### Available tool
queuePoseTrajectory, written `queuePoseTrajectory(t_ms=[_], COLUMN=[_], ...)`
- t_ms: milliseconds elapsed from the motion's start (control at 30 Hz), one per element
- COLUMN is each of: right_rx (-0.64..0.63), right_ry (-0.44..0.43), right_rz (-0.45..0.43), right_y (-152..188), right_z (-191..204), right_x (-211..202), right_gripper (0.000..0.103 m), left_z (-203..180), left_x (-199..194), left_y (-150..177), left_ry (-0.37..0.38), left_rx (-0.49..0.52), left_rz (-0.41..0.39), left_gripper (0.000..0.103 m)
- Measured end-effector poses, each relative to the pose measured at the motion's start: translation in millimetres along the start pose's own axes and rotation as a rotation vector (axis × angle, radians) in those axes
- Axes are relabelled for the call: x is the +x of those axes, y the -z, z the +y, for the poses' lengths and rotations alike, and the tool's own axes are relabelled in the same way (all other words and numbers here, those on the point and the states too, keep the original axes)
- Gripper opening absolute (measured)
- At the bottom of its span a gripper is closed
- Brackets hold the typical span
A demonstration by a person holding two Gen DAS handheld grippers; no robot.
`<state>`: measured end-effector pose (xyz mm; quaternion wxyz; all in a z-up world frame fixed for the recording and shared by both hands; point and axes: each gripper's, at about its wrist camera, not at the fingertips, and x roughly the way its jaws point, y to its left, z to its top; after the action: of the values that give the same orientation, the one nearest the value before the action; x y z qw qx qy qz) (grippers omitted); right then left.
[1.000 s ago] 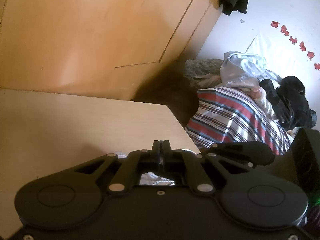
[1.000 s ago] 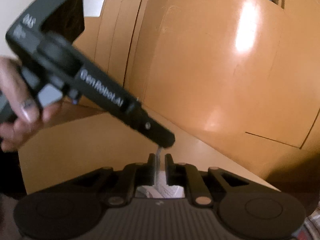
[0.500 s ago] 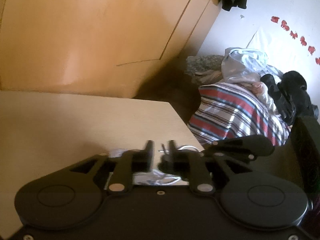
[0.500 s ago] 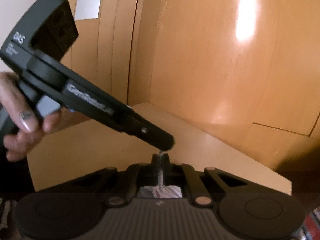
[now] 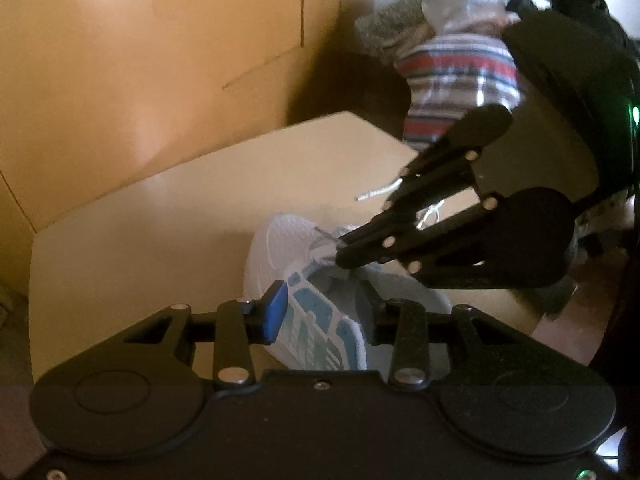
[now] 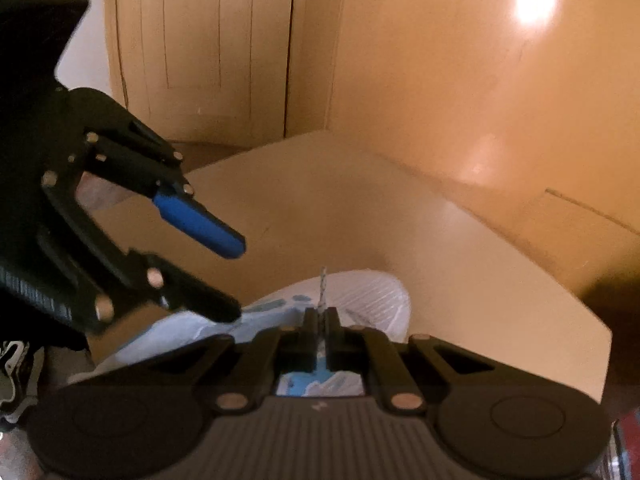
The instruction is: Lace up shoes with both hands
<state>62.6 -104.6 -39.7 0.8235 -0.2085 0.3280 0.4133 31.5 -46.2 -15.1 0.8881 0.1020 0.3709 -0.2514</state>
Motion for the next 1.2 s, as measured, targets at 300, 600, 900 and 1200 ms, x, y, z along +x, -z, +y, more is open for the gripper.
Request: queuePoseTrajectory(t_ms=[300,600,900,1200], right_rx=[0.064,0.118,0.135,0.128], right_ry=[-0.049,-0.054,-0.052,-0.047], right_rz=[0.112,0.168,0.171,0.147], right_y=[-1,-9,-17,47], right_z=[-1,2,-1,-25], right_x=[8,45,63,47], right_gripper=[0.003,0.003,0.003,0.004], left_z=[-9,-5,-4,-6], left_x=[17,19,17,13], left_y=[5,5,3,4], left_ry=[-0.016,-0.038,-0.038,-0.037], left_rx=[0.049,0.016,0.007,0.006], left_rz=[0.039,0.05,0.05,0.05], left_gripper=[0.016,0.012,0.012,0.012])
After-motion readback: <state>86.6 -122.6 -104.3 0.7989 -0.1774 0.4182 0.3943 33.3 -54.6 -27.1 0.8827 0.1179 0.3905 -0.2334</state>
